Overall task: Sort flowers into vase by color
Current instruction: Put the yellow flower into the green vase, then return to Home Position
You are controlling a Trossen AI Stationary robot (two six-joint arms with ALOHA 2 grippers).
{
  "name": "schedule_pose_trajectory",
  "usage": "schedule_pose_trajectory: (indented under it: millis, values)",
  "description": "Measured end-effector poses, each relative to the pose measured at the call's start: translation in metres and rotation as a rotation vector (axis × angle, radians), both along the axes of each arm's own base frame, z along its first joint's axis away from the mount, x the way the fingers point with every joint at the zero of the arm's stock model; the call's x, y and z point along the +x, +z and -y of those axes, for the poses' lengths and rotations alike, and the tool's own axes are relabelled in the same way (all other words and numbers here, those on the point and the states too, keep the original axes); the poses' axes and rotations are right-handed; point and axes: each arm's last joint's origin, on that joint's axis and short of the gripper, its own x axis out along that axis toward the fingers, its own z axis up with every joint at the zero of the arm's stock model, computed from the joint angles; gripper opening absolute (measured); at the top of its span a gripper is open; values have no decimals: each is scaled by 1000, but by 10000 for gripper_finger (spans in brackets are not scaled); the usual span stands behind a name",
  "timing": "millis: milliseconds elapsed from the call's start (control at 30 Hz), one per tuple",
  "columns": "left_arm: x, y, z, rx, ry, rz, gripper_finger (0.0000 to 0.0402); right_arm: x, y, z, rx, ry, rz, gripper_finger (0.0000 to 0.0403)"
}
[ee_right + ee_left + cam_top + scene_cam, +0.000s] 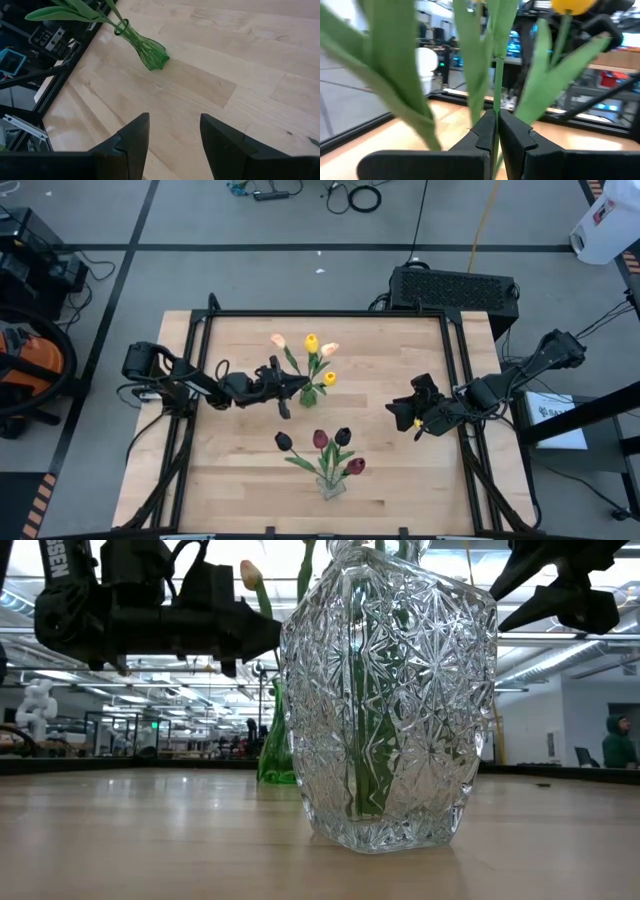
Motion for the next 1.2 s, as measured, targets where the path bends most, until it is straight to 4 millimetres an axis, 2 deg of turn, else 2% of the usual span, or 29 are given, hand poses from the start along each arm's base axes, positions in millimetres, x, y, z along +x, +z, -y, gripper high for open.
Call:
schedule_pose_trajectory:
  millis: [233,567,900,1200]
  values:
    - [0,0,2,22,-53,-2,38,0,0,0,7,-6,1,169]
    - [0,0,1,21,-47,-2,135,0,0,0,7,-6,1,169]
    - [-1,5,7,25,-92,20,141,0,0,0,-7,3,-6,169]
    - [-9,28,8,27,-98,60,141,0,0,0,-27,20,-15,169]
